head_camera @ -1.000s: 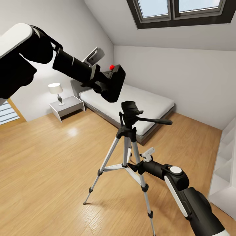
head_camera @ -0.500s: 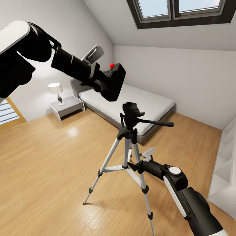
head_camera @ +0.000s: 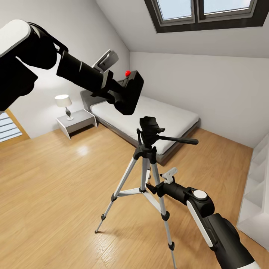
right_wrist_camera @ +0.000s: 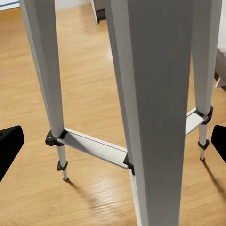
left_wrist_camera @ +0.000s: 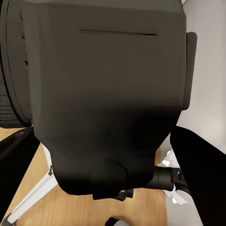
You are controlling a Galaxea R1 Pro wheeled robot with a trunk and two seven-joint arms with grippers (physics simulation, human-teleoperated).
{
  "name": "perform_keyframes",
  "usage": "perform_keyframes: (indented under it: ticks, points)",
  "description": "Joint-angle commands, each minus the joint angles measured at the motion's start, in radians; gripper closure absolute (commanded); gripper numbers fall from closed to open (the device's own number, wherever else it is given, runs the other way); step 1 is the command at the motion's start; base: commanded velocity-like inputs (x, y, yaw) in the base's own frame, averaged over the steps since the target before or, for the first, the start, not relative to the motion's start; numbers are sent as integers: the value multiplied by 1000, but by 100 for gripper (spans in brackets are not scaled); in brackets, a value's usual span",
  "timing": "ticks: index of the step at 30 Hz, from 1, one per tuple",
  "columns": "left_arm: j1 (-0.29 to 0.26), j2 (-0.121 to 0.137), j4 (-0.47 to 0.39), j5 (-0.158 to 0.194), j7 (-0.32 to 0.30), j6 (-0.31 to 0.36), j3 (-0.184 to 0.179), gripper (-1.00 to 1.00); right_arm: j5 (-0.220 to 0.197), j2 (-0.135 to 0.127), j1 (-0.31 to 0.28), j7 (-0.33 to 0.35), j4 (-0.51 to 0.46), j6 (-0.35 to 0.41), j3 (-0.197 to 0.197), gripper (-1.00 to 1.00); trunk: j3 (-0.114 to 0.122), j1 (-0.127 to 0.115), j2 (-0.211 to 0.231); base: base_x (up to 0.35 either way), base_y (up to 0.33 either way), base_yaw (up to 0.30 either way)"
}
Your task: Attach the digital camera to the camera tripod in the bedroom.
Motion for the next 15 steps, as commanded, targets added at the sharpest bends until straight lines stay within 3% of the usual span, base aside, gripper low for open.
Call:
perform_keyframes:
  ticks: [1, 3, 4, 15]
  points:
    - [-2, 2, -5, 9, 7, 0, -2, 100, -6, -1, -1, -1, -1, 7, 1, -100, -2, 1, -2, 0, 0, 0]
    - [-3, 4, -9, 9, 7, 0, -2, 100, -6, -1, -1, -1, -1, 6, 1, -100, -2, 1, -2, 0, 0, 0]
    - [-3, 5, -13, 9, 7, 0, -1, 100, -6, -1, -1, -1, -1, 6, 0, 100, -2, 1, -2, 0, 0, 0]
    - [-22, 12, -28, 9, 0, 0, -16, 100, -6, -1, -1, -1, -3, 5, 1, 100, -2, 1, -2, 0, 0, 0]
